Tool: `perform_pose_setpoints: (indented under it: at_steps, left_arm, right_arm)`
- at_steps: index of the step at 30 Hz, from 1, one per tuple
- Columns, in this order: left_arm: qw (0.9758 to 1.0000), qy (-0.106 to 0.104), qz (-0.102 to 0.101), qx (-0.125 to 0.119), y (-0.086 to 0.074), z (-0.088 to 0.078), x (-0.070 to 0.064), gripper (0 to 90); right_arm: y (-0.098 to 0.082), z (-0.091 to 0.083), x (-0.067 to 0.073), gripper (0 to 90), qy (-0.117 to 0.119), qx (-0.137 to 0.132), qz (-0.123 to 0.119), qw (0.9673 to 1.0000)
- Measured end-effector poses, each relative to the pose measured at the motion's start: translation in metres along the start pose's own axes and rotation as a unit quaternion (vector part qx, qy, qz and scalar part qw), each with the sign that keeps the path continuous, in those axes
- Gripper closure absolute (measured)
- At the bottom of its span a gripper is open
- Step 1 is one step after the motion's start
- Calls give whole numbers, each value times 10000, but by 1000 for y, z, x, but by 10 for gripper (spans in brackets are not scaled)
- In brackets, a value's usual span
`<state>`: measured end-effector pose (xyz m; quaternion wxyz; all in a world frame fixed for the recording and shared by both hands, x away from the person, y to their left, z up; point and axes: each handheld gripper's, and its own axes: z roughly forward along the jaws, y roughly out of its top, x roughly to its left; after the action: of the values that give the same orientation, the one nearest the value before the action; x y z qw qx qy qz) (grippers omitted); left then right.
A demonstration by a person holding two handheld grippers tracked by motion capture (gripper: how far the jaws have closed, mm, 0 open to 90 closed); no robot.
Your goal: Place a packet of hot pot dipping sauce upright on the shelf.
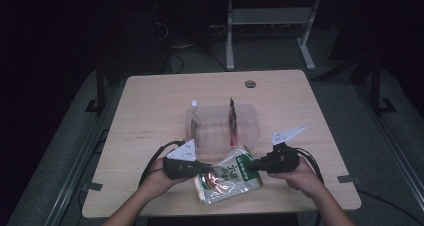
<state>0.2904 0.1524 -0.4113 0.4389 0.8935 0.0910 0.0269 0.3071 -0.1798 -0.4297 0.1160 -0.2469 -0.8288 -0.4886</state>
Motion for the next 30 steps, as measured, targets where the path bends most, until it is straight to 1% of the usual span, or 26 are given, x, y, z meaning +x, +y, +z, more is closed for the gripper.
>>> perform_pose_setpoints:
  at_steps: [2,4,6,8,13,16,19,21,22,24,25,27,28,30]
  left_arm:
    - [10000,17,7,-24,0,0,1,900]
    - [10000,-23,-10,-24,-1,0,1,900]
    - [10000,-30,-19,3,-1,0,2,899]
    - [10000,-29,-39,-42,-2,-1,4,896]
    - [10000,23,-46,-66,-4,-4,7,879]
    - [9999,108,-38,4,-5,-5,8,871]
    - [9998,144,-114,-35,-7,-6,11,854]
    - [9996,195,-184,-112,-8,-8,13,821]
    - [9995,196,-215,-112,-8,-9,13,792]
    - [9991,218,-285,-213,-8,-11,14,746]
    - [9992,226,-285,-192,-8,-11,14,718]
    - [9990,289,-297,-186,-9,-10,14,660]
    - [9990,278,-315,-172,-9,-9,14,608]
    - [9989,287,-324,-158,-9,-9,13,557]
  right_arm:
    - [1,1,2,868,-32,-24,-24,10000]
    - [2,1,3,897,-69,-8,-83,9999]
    - [2,1,4,900,-149,26,-198,9997]
    - [4,1,6,900,-180,28,-235,9996]
    - [11,-3,11,900,-28,-177,-251,9995]
    - [16,-5,13,900,107,-322,-308,9989]
    - [21,-4,16,900,177,-431,-378,9982]
    - [25,-4,17,900,275,-512,-420,9974]
    - [26,-4,19,900,311,-561,-443,9970]
    - [29,-2,22,900,368,-579,-511,9963]
    - [31,0,22,900,427,-597,-523,9959]
    - [33,3,25,900,468,-590,-567,9955]
    - [35,5,26,900,479,-584,-602,9953]
    - [37,6,27,900,516,-646,-611,9947]
